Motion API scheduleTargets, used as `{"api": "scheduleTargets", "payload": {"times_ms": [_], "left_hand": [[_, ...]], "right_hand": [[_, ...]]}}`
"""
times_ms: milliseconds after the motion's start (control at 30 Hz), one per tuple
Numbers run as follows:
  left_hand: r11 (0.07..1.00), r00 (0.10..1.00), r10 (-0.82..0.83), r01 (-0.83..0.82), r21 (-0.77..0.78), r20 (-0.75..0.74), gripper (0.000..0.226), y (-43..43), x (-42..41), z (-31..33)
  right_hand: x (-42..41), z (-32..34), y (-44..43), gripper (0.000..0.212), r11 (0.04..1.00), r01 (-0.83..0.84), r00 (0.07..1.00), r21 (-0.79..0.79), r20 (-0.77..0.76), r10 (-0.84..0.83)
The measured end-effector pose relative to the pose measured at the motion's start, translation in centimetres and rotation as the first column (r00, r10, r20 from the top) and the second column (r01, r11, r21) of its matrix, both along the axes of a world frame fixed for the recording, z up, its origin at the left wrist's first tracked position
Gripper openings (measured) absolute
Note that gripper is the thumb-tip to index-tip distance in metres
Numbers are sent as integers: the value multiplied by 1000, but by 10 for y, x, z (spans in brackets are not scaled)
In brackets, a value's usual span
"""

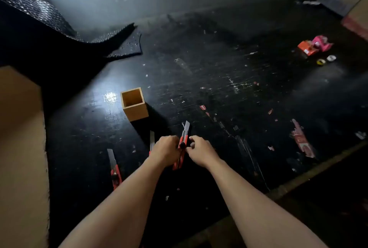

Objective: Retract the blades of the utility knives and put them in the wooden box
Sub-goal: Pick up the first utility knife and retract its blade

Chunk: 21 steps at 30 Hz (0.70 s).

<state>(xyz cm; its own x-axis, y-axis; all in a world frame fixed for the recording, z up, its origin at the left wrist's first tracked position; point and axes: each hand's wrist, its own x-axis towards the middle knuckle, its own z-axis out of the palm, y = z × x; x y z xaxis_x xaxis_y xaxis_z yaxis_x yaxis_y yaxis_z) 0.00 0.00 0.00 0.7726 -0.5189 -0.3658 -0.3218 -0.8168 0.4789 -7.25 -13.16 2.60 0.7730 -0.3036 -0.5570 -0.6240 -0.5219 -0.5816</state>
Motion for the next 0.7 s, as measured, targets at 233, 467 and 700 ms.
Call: {"api": "scheduleTargets", "payload": {"times_ms": [233, 467, 700], "left_hand": [[987, 987, 143, -148, -64, -76, 16, -8, -11, -19], [919, 921, 311, -355, -173, -234, 27, -9, -24, -20], [823, 820, 369, -507, -257, -438, 41, 6, -29, -21]], "right_hand": [[5, -22, -1, 39, 990, 131, 988, 59, 74, -135], [4, -35, 5, 47, 974, 183, 978, 135, 75, -194], [-10, -27, 6, 53, 913, 262, 946, 313, 101, -307]]}}
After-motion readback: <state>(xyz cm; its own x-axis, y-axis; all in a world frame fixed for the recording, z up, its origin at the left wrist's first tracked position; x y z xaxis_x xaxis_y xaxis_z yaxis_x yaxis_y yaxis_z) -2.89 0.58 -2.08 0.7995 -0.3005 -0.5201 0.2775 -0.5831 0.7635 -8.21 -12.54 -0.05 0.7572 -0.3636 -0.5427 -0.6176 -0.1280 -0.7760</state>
